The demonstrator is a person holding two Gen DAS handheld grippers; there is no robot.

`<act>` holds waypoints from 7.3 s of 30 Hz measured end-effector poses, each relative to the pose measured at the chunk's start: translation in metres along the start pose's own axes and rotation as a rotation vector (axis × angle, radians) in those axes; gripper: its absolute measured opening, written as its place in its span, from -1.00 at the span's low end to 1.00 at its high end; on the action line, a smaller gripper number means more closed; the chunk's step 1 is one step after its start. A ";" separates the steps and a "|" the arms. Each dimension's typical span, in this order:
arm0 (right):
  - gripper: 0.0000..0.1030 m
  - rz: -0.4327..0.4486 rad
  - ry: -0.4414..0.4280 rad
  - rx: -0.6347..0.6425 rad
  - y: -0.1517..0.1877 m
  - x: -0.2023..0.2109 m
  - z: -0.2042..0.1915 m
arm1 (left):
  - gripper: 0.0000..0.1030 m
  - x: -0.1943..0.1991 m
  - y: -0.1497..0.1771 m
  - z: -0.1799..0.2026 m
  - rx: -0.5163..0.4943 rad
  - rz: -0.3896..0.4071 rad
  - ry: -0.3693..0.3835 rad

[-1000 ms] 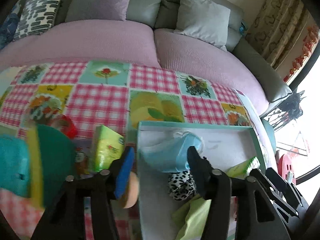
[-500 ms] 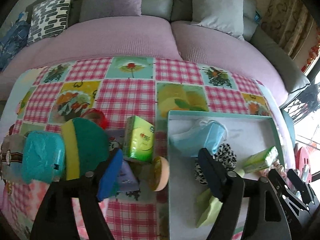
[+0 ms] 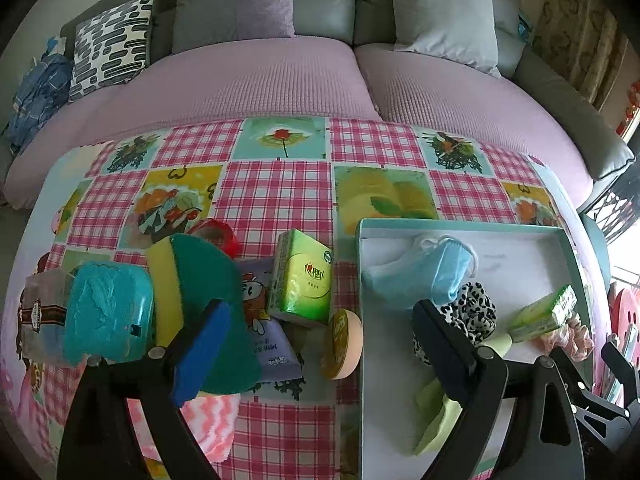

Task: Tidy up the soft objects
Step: 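Move both tools back from the tray toward the pile, then grasp the yellow-green sponge with the right tool while the left tool grasps the pink knit cloth, then carry the sponge and pink knit cloth into the tray and open both tools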

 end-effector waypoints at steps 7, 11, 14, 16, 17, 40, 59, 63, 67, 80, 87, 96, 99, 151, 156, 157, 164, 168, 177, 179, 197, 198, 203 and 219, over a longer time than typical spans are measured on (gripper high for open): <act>1.00 0.023 -0.009 0.020 0.000 0.015 -0.003 | 0.80 0.021 0.003 0.004 -0.045 0.027 0.004; 1.00 0.051 -0.019 0.049 0.001 0.030 -0.008 | 0.80 0.038 0.005 -0.003 -0.045 0.056 -0.002; 1.00 0.062 -0.043 0.067 0.006 0.038 -0.015 | 0.80 0.047 0.008 -0.012 -0.037 0.072 -0.023; 1.00 0.066 -0.061 0.077 0.008 0.043 -0.020 | 0.80 0.053 0.011 -0.017 -0.030 0.079 -0.035; 1.00 0.067 -0.067 0.083 0.010 0.044 -0.023 | 0.80 0.056 0.013 -0.021 -0.023 0.084 -0.038; 1.00 0.056 -0.199 0.267 0.041 0.064 -0.111 | 0.80 0.089 0.056 -0.095 0.116 0.112 -0.063; 1.00 0.020 -0.336 0.360 0.058 0.063 -0.177 | 0.80 0.084 0.078 -0.152 0.252 0.063 -0.073; 1.00 0.054 -0.328 0.342 0.052 0.066 -0.175 | 0.80 0.076 0.079 -0.155 0.277 0.038 -0.028; 1.00 0.061 -0.320 0.299 0.045 0.064 -0.167 | 0.80 0.068 0.079 -0.157 0.294 0.031 -0.003; 0.97 0.104 -0.504 0.214 0.021 0.060 -0.188 | 0.72 0.046 0.082 -0.161 0.296 -0.024 0.031; 0.81 0.084 -0.576 0.227 0.023 0.056 -0.207 | 0.47 0.041 0.082 -0.163 0.280 -0.035 0.067; 0.59 0.059 -0.606 0.249 0.028 0.050 -0.230 | 0.09 0.033 0.083 -0.160 0.264 -0.064 0.111; 0.49 0.060 -0.606 0.253 0.029 0.049 -0.234 | 0.09 0.029 0.084 -0.162 0.270 -0.073 0.114; -0.24 0.143 -0.589 0.177 0.020 0.080 -0.168 | -0.85 0.103 0.066 -0.134 0.144 0.210 0.200; -0.24 0.167 -0.586 0.155 0.018 0.088 -0.155 | -0.85 0.116 0.061 -0.124 0.108 0.257 0.210; -0.24 0.171 -0.584 0.149 0.018 0.089 -0.152 | -0.85 0.117 0.061 -0.122 0.104 0.261 0.214; -0.24 0.174 -0.567 0.122 0.016 0.091 -0.137 | -0.85 0.121 0.057 -0.104 0.068 0.286 0.220; -0.24 0.177 -0.551 0.097 0.013 0.090 -0.124 | -0.85 0.119 0.054 -0.091 0.050 0.293 0.228; -0.24 0.231 -0.439 -0.022 0.003 0.094 -0.064 | -0.85 0.114 0.044 -0.037 -0.063 0.312 0.288; -0.24 0.246 -0.411 -0.059 0.001 0.096 -0.045 | -0.85 0.113 0.042 -0.026 -0.087 0.316 0.295; -0.24 0.227 -0.217 -0.266 0.001 0.075 0.060 | -0.85 0.085 0.036 0.039 -0.206 0.316 0.343; -0.24 0.223 -0.215 -0.270 0.002 0.072 0.061 | -0.85 0.079 0.036 0.040 -0.206 0.308 0.335; -0.24 0.164 -0.202 -0.274 0.003 0.045 0.062 | -0.85 0.045 0.038 0.043 -0.207 0.252 0.288; -0.24 0.077 -0.150 -0.252 0.010 0.000 0.054 | -0.85 -0.032 0.049 0.039 -0.169 0.073 0.223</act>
Point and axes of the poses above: each gripper's, at about its wrist camera, not at the fingertips, and x roughly against the way its jaws point, z to its right, y to its underside, the point moved 2 cm from there along -x, roughly the way its jaws point, and after that the axes turned 6 degrees about y, right-handed, at the moved point
